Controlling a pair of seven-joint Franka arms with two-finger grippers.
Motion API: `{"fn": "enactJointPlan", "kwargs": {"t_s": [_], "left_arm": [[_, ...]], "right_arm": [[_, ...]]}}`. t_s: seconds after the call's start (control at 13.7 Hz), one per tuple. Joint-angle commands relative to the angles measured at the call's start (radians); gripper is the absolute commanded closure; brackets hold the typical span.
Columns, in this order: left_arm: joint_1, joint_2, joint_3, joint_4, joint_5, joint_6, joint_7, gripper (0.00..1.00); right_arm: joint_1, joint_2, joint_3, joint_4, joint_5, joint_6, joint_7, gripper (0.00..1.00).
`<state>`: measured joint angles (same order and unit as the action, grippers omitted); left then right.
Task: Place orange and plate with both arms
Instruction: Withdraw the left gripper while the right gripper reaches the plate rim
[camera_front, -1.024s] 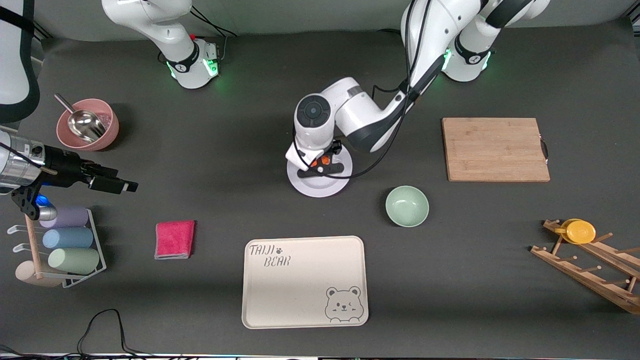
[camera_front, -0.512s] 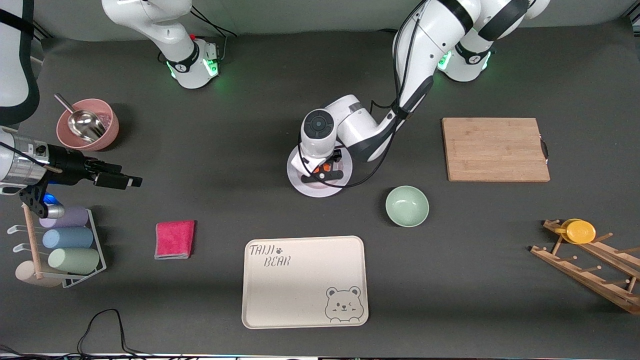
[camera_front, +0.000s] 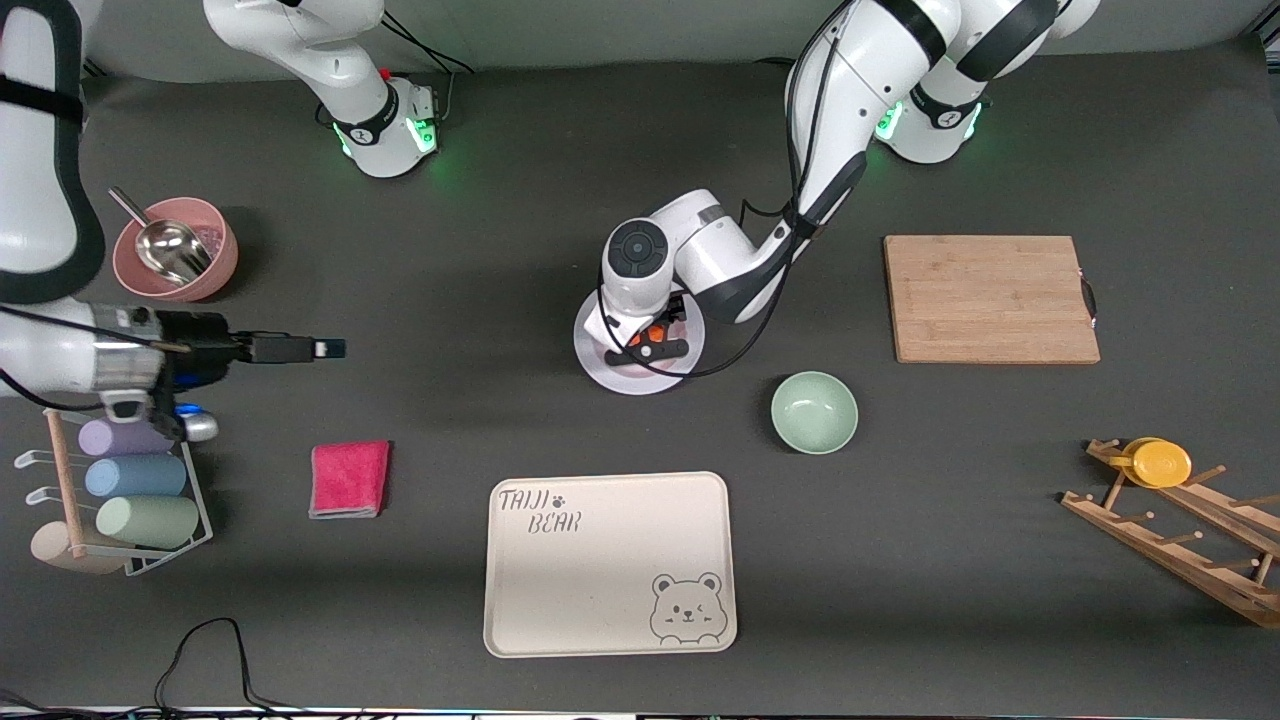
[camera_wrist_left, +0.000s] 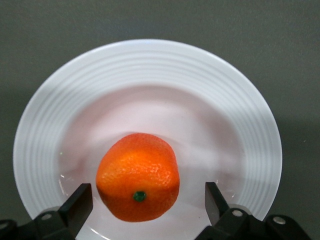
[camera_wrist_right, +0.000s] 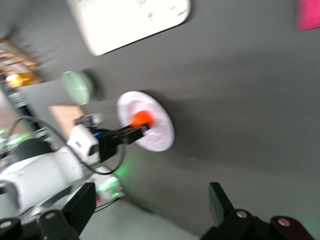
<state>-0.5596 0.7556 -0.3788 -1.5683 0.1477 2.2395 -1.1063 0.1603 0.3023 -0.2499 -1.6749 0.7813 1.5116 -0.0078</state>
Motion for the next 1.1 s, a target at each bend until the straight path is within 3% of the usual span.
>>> {"fn": "enactJointPlan", "kwargs": {"t_s": [0.0, 0.15, 0.44, 0.66, 0.88, 1.02], "left_arm": [[0.018, -0.102, 0.024, -0.018, 0.016, -0.107, -0.012, 0.00], [0.085, -0.184, 0.026, -0.028, 0.015, -0.179, 0.058, 0.00], [0.246, -0.453, 0.043, -0.197, -0.032, -0.222, 0.303, 0.00], [0.248, -0.563, 0.200, -0.208, -0.114, -0.383, 0.519, 0.00], [0.256, -0.648, 0.364, -0.210, -0.103, -0.513, 0.820, 0.00], [0.262, -0.691, 0.480, -0.208, -0.103, -0.541, 0.951, 0.00]], "right_arm": [[0.066, 0.001, -0.009, -0.040, 0.073, 0.027, -0.008, 0.00], [0.090, -0.026, -0.008, -0.164, 0.166, 0.140, -0.050, 0.00], [0.180, -0.058, -0.008, -0.321, 0.277, 0.364, -0.240, 0.00], [0.183, -0.051, -0.005, -0.452, 0.487, 0.412, -0.485, 0.00], [0.200, -0.042, -0.003, -0.493, 0.510, 0.415, -0.561, 0.00], [0.263, -0.035, -0.005, -0.500, 0.578, 0.468, -0.580, 0.00]]}}
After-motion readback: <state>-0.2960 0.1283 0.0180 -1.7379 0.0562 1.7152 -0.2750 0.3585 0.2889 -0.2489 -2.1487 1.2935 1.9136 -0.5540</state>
